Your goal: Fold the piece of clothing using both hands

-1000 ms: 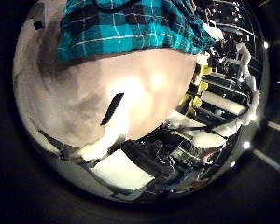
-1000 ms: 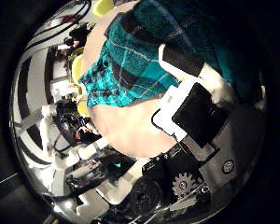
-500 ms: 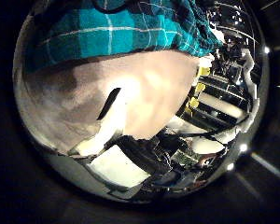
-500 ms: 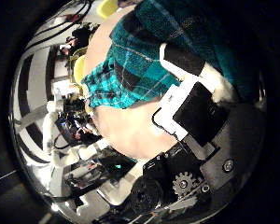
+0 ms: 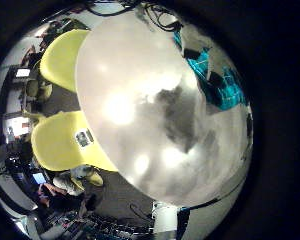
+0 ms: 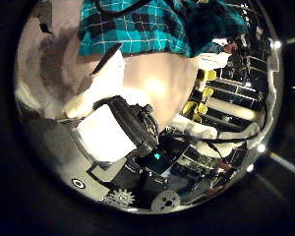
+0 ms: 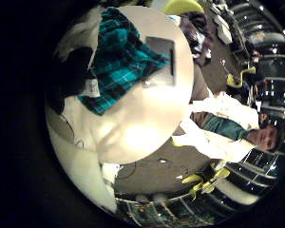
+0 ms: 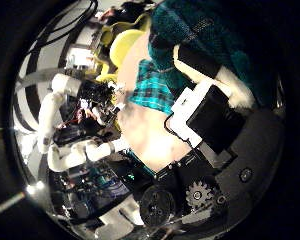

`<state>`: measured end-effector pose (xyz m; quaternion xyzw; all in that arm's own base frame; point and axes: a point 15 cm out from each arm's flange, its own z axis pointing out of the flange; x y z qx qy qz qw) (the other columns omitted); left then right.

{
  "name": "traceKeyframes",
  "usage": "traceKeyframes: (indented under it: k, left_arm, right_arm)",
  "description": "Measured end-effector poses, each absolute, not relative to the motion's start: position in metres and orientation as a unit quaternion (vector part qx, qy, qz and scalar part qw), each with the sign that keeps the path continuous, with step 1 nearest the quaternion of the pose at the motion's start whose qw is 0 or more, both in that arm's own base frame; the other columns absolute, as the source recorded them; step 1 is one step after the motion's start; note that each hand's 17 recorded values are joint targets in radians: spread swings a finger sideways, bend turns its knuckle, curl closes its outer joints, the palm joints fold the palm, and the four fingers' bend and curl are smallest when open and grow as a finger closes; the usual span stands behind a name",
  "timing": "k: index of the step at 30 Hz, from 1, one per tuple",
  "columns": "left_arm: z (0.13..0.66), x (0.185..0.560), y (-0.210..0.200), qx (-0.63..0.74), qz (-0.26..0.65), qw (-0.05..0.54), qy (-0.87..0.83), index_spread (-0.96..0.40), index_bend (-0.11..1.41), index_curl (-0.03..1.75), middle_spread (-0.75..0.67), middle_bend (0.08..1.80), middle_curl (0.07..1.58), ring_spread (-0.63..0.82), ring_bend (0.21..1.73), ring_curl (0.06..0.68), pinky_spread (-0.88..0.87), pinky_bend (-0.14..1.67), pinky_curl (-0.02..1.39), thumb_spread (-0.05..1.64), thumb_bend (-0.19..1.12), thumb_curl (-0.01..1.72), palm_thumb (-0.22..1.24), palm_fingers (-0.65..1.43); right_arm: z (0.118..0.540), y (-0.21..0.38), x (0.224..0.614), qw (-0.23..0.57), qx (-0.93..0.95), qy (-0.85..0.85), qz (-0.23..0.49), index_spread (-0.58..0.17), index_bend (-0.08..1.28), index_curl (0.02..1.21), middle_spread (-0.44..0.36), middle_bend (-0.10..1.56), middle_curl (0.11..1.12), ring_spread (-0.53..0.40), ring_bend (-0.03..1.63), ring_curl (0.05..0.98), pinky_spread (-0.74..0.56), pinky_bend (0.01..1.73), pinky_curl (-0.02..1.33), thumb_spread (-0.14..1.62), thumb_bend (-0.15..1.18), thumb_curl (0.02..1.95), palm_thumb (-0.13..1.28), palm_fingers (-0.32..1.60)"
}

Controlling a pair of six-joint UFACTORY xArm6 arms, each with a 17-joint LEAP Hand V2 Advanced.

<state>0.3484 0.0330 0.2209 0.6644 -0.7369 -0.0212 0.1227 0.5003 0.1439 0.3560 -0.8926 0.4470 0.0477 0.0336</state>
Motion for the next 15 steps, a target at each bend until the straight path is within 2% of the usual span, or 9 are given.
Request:
traceKeyframes:
  k: [4, 6, 9, 10, 12, 13, 14, 15]
  left_arm:
    - [0.223, 0.328, 0.069, 0.687, -0.02, 0.119, -0.716, -0.21, 0.21, 0.37, -0.28, 0.49, 0.57, -0.4, 0.99, 0.36, -0.43, 0.68, 0.49, 1.23, 0.02, 0.36, 0.62, 0.62]
    - [0.221, 0.315, 0.088, 0.7, -0.02, 0.122, -0.704, -0.22, 0.22, 0.39, -0.3, 0.5, 0.6, -0.41, 1.0, 0.372, -0.46, 0.69, 0.5, 1.24, 0.01, 0.38, 0.64, 0.61]
    - [0.219, 0.298, 0.101, 0.707, -0.02, 0.126, -0.696, -0.23, 0.23, 0.42, -0.32, 0.5, 0.62, -0.42, 1.01, 0.386, -0.49, 0.7, 0.51, 1.26, 0.01, 0.4, 0.67, 0.59]
    - [0.22, 0.296, 0.103, 0.707, -0.019, 0.125, -0.695, -0.23, 0.23, 0.43, -0.33, 0.5, 0.63, -0.42, 1.01, 0.39, -0.5, 0.71, 0.52, 1.26, 0.01, 0.4, 0.67, 0.58]
    - [0.218, 0.286, 0.107, 0.711, -0.019, 0.128, -0.691, -0.23, 0.23, 0.44, -0.34, 0.5, 0.65, -0.43, 1.02, 0.399, -0.51, 0.72, 0.53, 1.27, 0.0, 0.42, 0.68, 0.57]
    - [0.218, 0.283, 0.11, 0.712, -0.019, 0.128, -0.69, -0.23, 0.23, 0.45, -0.34, 0.5, 0.65, -0.43, 1.02, 0.403, -0.51, 0.72, 0.53, 1.27, 0.0, 0.42, 0.68, 0.57]
    - [0.218, 0.281, 0.112, 0.713, -0.018, 0.127, -0.689, -0.23, 0.23, 0.45, -0.34, 0.5, 0.66, -0.43, 1.02, 0.405, -0.51, 0.72, 0.53, 1.27, 0.0, 0.42, 0.68, 0.57]
    - [0.218, 0.278, 0.114, 0.715, -0.017, 0.127, -0.687, -0.23, 0.23, 0.46, -0.34, 0.5, 0.67, -0.43, 1.03, 0.41, -0.52, 0.73, 0.54, 1.28, -0.01, 0.43, 0.68, 0.56]
  right_arm:
    - [0.328, 0.237, 0.502, 0.044, -0.914, 0.402, 0.032, -0.298, 1.03, 0.88, -0.159, 1.27, 0.84, -0.237, 1.35, 0.774, -0.24, 1.13, 1.17, 1.2, -0.01, 0.63, 1.06, 1.09]
    - [0.3, 0.279, 0.504, 0.047, -0.922, 0.384, 0.028, -0.294, 1.04, 0.88, -0.158, 1.27, 0.84, -0.236, 1.35, 0.776, -0.24, 1.12, 1.17, 1.2, -0.01, 0.64, 1.06, 1.1]
    - [0.262, 0.32, 0.505, 0.048, -0.928, 0.369, 0.026, -0.291, 1.03, 0.87, -0.156, 1.27, 0.84, -0.232, 1.35, 0.776, -0.23, 1.12, 1.17, 1.19, -0.04, 0.64, 0.98, 1.1]
    - [0.251, 0.329, 0.504, 0.046, -0.929, 0.366, 0.028, -0.293, 1.0, 0.86, -0.153, 1.26, 0.83, -0.23, 1.34, 0.767, -0.24, 1.11, 1.15, 1.19, -0.05, 0.62, 0.91, 1.11]
    - [0.236, 0.339, 0.503, 0.043, -0.93, 0.363, 0.029, -0.31, 0.82, 0.82, -0.148, 1.2, 0.79, -0.226, 1.32, 0.729, -0.28, 1.07, 1.07, 1.19, -0.05, 0.59, 0.82, 1.04]
    - [0.232, 0.342, 0.504, 0.045, -0.93, 0.363, 0.028, -0.313, 0.7, 0.79, -0.154, 1.15, 0.77, -0.233, 1.32, 0.716, -0.31, 1.06, 1.05, 1.18, -0.06, 0.58, 0.79, 0.88]
    - [0.23, 0.344, 0.505, 0.046, -0.931, 0.362, 0.027, -0.314, 0.65, 0.8, -0.156, 1.13, 0.76, -0.233, 1.33, 0.715, -0.33, 1.07, 1.02, 1.18, -0.05, 0.57, 0.77, 0.9]
    - [0.229, 0.344, 0.505, 0.046, -0.931, 0.361, 0.027, -0.326, 0.49, 0.77, -0.16, 1.03, 0.74, -0.243, 1.32, 0.71, -0.36, 1.07, 1.01, 1.17, -0.05, 0.56, 0.73, 0.56]
